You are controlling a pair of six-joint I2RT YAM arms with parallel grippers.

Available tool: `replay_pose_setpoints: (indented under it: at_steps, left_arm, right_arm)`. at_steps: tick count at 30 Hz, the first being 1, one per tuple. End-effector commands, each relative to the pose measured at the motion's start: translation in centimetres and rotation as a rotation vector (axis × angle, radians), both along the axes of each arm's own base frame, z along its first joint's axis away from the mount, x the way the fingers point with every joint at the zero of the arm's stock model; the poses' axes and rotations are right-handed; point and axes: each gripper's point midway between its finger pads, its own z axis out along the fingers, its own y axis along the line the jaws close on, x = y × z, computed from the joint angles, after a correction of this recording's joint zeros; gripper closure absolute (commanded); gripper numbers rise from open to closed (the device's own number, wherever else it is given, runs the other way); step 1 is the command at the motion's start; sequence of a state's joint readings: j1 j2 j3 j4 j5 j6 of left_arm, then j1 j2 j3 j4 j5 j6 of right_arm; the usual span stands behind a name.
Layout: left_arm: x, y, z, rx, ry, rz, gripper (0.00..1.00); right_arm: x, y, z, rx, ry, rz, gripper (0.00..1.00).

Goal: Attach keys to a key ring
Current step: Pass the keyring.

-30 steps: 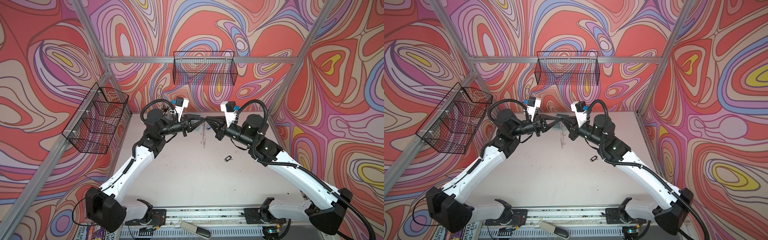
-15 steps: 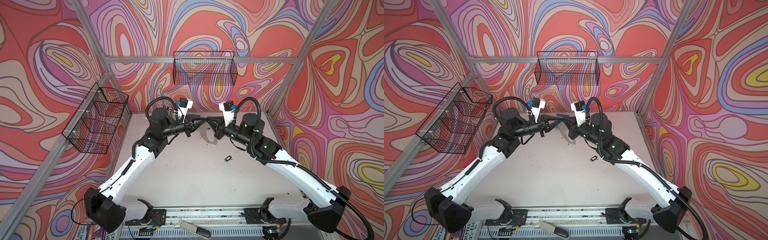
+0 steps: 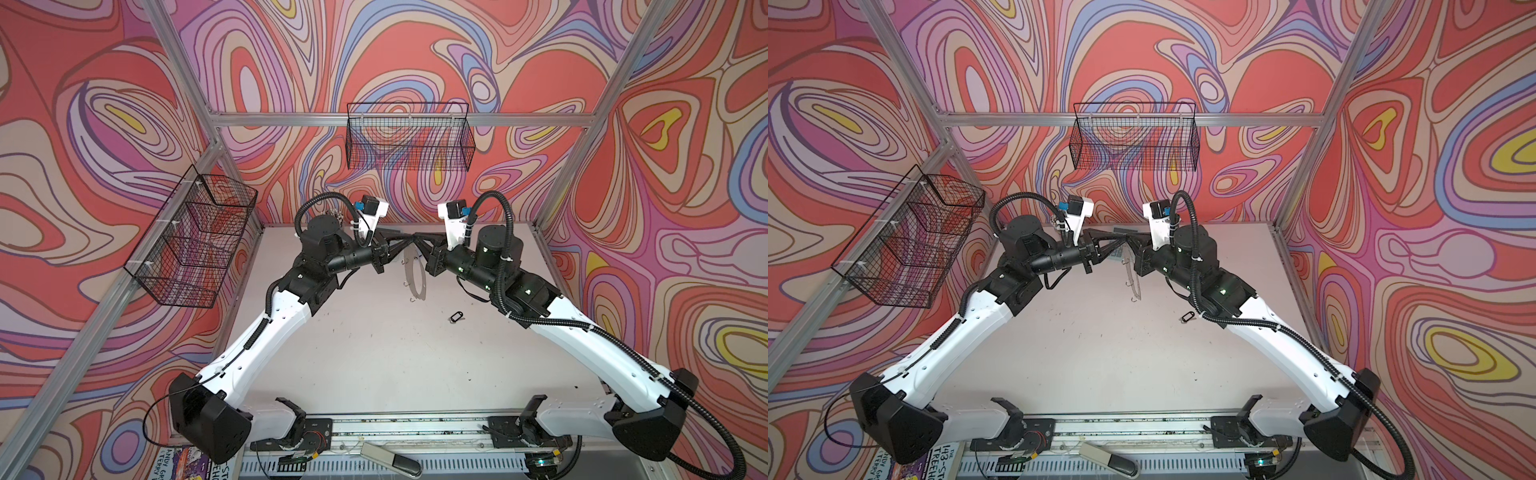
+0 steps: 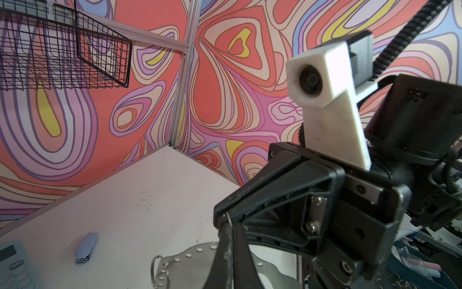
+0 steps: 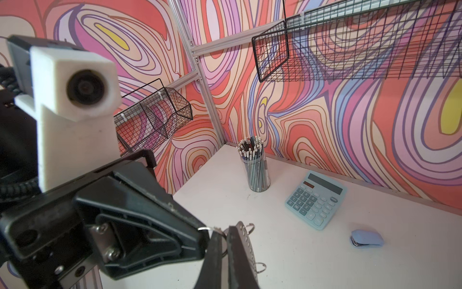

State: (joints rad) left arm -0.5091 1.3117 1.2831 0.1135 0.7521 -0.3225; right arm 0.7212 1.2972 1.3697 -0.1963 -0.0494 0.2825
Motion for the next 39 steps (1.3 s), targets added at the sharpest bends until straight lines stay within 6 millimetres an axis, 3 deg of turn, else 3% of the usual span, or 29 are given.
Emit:
replay_pose_setpoints:
  at_steps: [1, 5, 10, 16, 23, 39]
  left_arm:
    - [-10.1, -2.9, 3.2, -0.034, -0.121, -0.437, 1.00]
    - [-9.9, -2.8, 3.0, -0.024, -0.130, -0.415, 1.00]
    - [-8.9, -1.9, 2.9, -0.005, -0.150, -0.347, 1.00]
    - [-7.6, -1.0, 3.4, -0.055, -0.126, -0.332, 1.00]
    - [-7.2, -0.9, 3.4, -0.070, -0.110, -0.343, 1.00]
    - [-5.9, -0.2, 3.4, -0.101, -0.079, -0.358, 1.00]
  right_arm:
    - [3.8, -1.3, -2.4, -0.018, 0.054, -0.180, 1.00]
    - [3.2, -1.3, -1.8, 0.004, 0.033, -0.158, 1.00]
    - [2.1, -2.5, -1.4, -0.006, -0.007, -0.161, 0.83]
    - [0.9, -4.2, -1.1, 0.005, -0.018, -0.147, 0.76]
    - [1.2, -6.9, -0.4, 0.145, 0.012, -0.047, 0.73]
    - [0.6, -7.1, 2.2, 0.343, -0.004, 0.189, 0.69]
